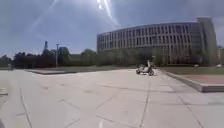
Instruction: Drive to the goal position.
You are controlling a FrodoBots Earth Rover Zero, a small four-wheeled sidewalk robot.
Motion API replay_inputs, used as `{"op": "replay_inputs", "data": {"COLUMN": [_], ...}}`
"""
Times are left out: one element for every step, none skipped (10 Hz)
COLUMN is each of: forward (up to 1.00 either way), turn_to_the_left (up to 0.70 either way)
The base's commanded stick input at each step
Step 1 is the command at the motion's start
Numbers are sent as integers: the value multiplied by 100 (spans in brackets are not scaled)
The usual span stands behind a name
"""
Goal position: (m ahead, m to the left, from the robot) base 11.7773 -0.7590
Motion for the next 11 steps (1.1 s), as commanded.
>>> {"op": "replay_inputs", "data": {"forward": [50, 50, 50, 50, 50, 50, 50, 50, 50, 50, 50], "turn_to_the_left": [0, 0, 0, 0, 0, 0, 0, 0, 0, 0, 0]}}
